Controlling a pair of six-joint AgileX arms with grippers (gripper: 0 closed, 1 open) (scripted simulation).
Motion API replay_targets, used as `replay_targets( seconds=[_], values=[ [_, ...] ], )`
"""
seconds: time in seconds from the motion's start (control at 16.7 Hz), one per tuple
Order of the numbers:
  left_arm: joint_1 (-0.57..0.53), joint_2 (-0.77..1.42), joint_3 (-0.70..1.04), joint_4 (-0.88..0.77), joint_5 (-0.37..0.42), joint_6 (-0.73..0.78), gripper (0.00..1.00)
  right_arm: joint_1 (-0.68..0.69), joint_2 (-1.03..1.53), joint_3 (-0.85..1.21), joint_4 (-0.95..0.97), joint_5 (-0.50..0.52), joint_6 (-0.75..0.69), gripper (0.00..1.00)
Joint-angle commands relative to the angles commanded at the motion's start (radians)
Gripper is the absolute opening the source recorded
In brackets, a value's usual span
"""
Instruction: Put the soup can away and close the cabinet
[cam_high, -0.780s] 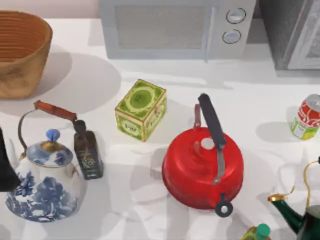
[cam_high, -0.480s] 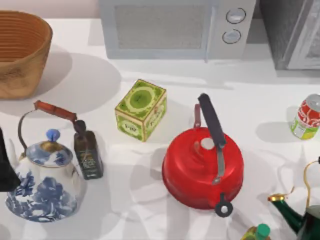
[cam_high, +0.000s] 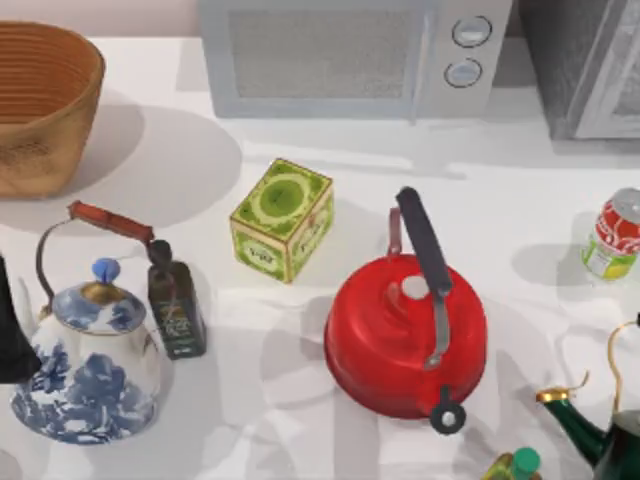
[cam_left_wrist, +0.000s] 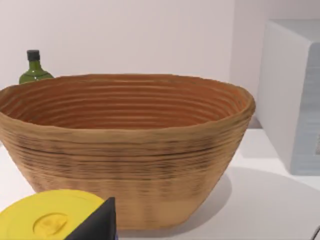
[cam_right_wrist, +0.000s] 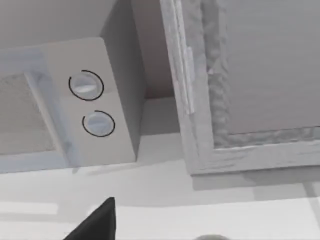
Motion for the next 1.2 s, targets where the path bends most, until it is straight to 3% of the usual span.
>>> replay_targets(
  seconds=[0.24,0.54,1.2],
  values=[
    [0.0,0.0,0.0,0.0,0.0,0.0,1.0,0.044,0.401,0.138,0.023,0.044,0.017,1.0],
    [0.0,0.0,0.0,0.0,0.0,0.0,1.0,0.101,0.703,0.205,0.029,0.125,-0.011,1.0],
    [0.0,0.0,0.0,0.0,0.0,0.0,1.0,0.118,0.822,0.214,0.026,0.162,-0.032,1.0]
  ],
)
